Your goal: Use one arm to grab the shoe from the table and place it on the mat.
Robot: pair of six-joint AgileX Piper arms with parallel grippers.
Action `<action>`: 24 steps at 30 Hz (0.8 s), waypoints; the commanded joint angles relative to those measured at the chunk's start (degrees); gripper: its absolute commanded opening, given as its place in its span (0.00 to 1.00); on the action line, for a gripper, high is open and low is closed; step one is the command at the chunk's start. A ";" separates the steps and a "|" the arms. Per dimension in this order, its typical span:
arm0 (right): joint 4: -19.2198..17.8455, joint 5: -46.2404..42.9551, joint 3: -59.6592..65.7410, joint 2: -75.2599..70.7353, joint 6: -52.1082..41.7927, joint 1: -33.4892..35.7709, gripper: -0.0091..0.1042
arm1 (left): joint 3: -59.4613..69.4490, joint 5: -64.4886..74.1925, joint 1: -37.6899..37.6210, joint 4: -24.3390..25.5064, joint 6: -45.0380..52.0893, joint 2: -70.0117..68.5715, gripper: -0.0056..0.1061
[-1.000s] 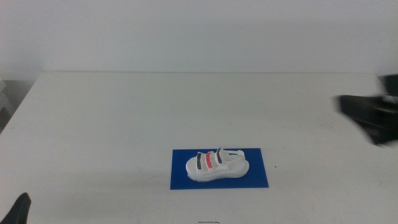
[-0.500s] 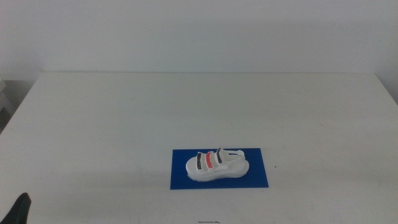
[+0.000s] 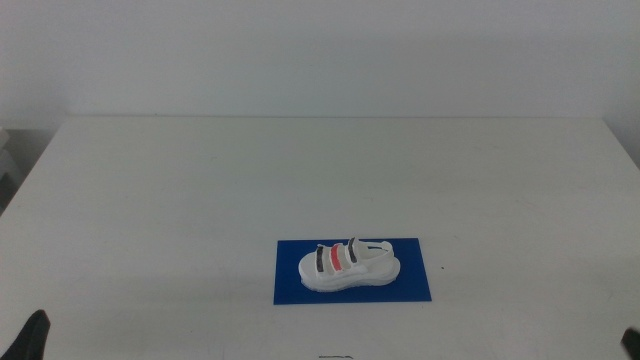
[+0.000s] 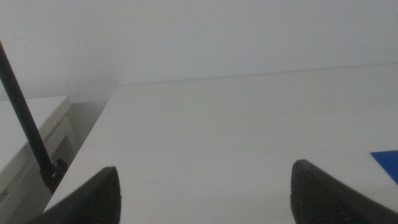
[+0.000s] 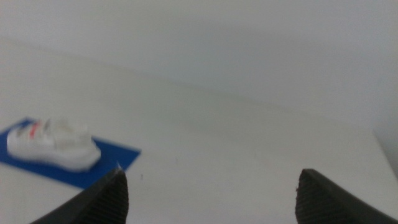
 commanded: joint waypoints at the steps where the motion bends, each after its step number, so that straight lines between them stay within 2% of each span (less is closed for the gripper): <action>1: -1.02 -4.24 1.06 -0.84 -0.89 -0.36 0.81 | -0.19 -4.73 -0.20 -0.49 -0.82 -1.10 0.89; 14: -1.49 -2.59 3.94 -3.09 -0.89 -0.31 0.81 | -0.19 -4.73 -0.20 -0.49 -0.82 -1.10 0.89; 19: -4.72 -2.64 3.94 -3.09 -0.89 -0.31 0.81 | -0.19 -4.73 -0.20 -0.49 -0.82 -1.10 0.89; 24: -5.19 -2.64 3.94 -3.09 -0.89 -0.31 0.81 | -0.19 -4.73 -0.20 -0.49 -0.82 -1.10 0.89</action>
